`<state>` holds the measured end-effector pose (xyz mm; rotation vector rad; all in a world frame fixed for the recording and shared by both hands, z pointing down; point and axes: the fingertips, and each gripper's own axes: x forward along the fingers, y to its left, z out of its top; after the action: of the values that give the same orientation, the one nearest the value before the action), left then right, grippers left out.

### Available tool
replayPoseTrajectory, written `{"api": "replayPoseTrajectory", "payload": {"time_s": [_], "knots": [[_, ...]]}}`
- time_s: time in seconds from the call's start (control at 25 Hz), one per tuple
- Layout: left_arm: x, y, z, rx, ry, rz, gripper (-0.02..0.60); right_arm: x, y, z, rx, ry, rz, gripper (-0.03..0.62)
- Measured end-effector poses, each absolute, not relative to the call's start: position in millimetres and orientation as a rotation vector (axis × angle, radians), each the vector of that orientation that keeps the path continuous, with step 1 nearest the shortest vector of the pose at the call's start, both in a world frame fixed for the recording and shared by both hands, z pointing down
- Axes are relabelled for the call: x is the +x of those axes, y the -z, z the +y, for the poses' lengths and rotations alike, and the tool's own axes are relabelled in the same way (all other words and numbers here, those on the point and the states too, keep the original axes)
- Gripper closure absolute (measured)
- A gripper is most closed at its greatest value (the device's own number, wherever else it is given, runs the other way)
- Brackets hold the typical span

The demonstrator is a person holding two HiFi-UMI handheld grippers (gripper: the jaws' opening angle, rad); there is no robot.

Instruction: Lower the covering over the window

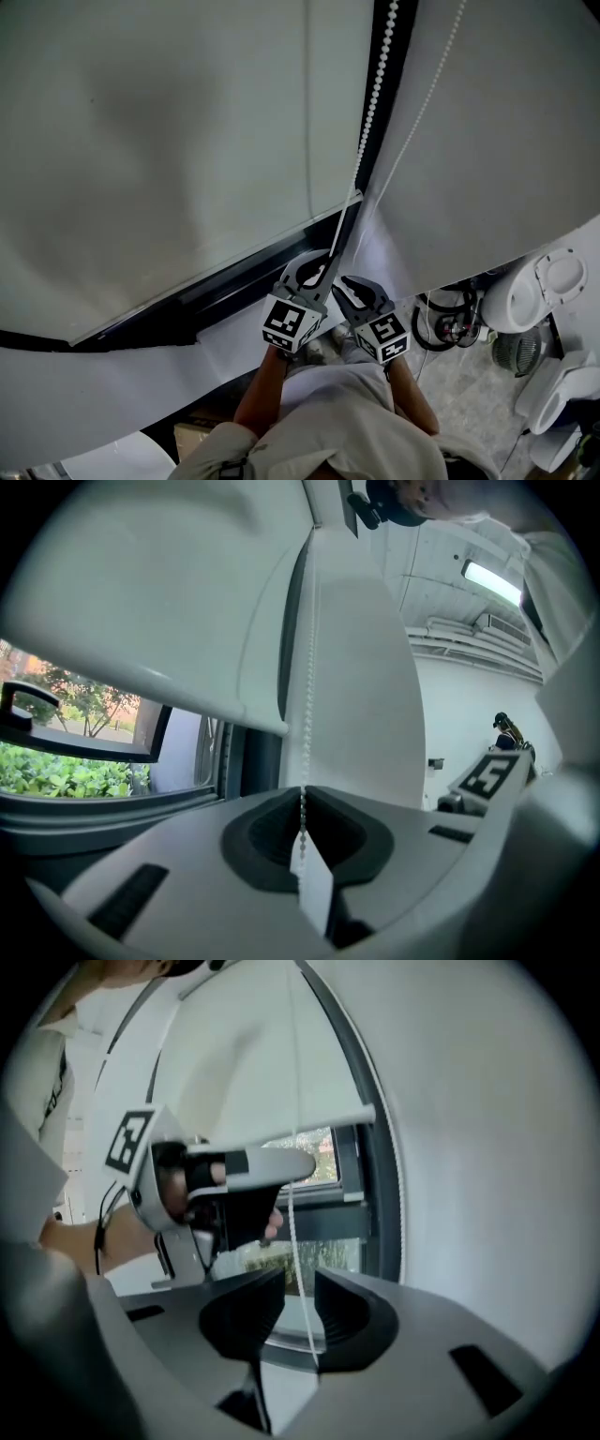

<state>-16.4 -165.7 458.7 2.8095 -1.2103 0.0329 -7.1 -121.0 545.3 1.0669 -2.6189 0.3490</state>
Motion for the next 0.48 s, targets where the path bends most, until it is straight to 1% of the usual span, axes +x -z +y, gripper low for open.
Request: {"api": "replayPoseTrajectory", "payload": {"time_s": [0.24, 0.48], "knots": [[-15, -456, -163, 2.809, -0.023, -1.199, 0.561, 2, -460, -130, 1.131, -0.163, -2.703, 0.496], [-14, -457, -162, 2.808, -0.020, -1.197, 0.561, -2, -398, -137, 1.138, -0.010, -2.780, 0.491]]}}
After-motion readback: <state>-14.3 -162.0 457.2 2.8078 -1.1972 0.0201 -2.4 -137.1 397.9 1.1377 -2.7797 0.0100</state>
